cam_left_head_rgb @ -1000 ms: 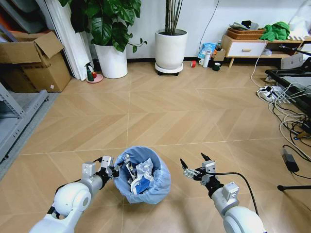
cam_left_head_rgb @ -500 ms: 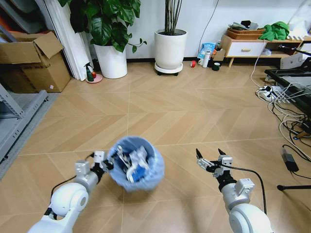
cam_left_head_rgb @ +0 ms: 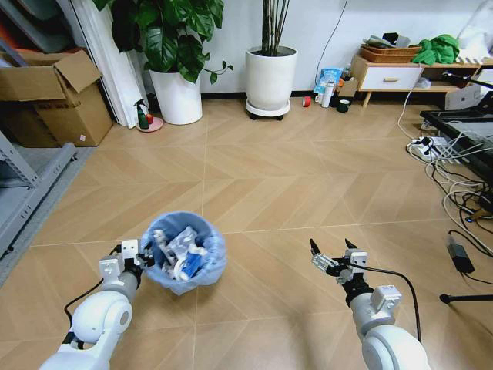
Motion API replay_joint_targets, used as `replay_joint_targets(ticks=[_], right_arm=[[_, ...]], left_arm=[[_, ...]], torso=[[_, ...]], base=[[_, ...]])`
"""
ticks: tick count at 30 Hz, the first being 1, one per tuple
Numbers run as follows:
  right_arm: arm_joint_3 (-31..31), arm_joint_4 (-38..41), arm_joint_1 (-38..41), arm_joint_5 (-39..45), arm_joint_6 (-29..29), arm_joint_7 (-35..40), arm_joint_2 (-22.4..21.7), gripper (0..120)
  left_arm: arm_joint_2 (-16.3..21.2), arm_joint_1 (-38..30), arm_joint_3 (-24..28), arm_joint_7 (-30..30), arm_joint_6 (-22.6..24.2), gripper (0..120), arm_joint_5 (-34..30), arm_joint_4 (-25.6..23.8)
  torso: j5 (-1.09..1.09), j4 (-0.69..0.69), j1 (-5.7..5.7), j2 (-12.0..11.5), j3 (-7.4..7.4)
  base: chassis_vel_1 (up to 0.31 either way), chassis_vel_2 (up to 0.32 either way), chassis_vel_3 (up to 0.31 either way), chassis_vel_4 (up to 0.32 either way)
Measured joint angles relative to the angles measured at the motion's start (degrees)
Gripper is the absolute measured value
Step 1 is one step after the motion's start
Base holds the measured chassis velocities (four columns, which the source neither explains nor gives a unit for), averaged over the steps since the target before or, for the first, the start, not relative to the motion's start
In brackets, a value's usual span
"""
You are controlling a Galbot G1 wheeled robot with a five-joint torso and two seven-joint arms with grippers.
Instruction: Pick up the trash bin and place the garbage on the floor into it.
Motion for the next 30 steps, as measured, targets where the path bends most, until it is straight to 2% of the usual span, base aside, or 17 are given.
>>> replay_joint_targets(ticks=[1, 3, 4, 7, 8, 10, 17, 30], right_arm=[[0.00, 0.00, 0.00, 0.00, 0.00, 0.00, 0.00, 100], [-0.02, -0.32, 0.11, -0.28, 0.08, -0.03, 0.09, 100], [-0.02, -0.32, 0.11, -0.28, 0.08, -0.03, 0.09, 100], [-0.08, -0.77, 0.17, -0.62, 0.19, -0.09, 0.18, 100], [-0.08, -0.77, 0.17, -0.62, 0.19, -0.09, 0.18, 100], [-0.19, -1.05, 0.22, -0.81, 0.28, -0.16, 0.27, 100], [-0.49, -1.70, 0.33, -1.08, 0.44, -0.25, 0.28, 100], [-0.71, -2.20, 0.49, -1.19, 0.62, -0.48, 0.18, 100]], left_arm=[[0.00, 0.00, 0.00, 0.00, 0.00, 0, 0.00, 0.00], [-0.32, 0.04, -0.07, -6.83, 3.17, 0, -5.12, -0.95], [-0.32, 0.04, -0.07, -6.83, 3.17, 0, -5.12, -0.95], [-0.92, -0.66, 0.04, -16.26, 5.49, 0, -11.22, -1.02], [-0.92, -0.66, 0.04, -16.26, 5.49, 0, -11.22, -1.02], [-1.48, -1.44, 0.09, -20.03, 5.69, 0, -14.49, -0.49], [-2.05, -2.32, 0.03, -24.01, 5.78, 0, -19.53, 0.89], [-2.98, -3.45, -0.58, -19.66, 3.89, 0, -15.68, 5.81]], torso=[[0.00, 0.00, 0.00, 0.00, 0.00], [-0.01, 0.00, 0.00, 0.00, 0.00], [-0.01, 0.00, 0.00, 0.00, 0.00], [-0.01, 0.01, 0.00, 0.00, 0.00], [-0.01, 0.01, 0.00, 0.00, 0.00], [-0.01, 0.00, 0.00, 0.00, 0.00], [-0.01, 0.00, 0.00, 0.00, 0.00], [0.01, 0.01, 0.00, 0.00, 0.00]], base=[[0.000, 0.000, 0.000, 0.000], [0.000, 0.000, 0.000, 0.000], [0.000, 0.000, 0.000, 0.000], [0.000, 0.000, 0.000, 0.000], [0.000, 0.000, 0.000, 0.000], [0.000, 0.000, 0.000, 0.000], [0.000, 0.000, 0.000, 0.000], [0.000, 0.000, 0.000, 0.000]])
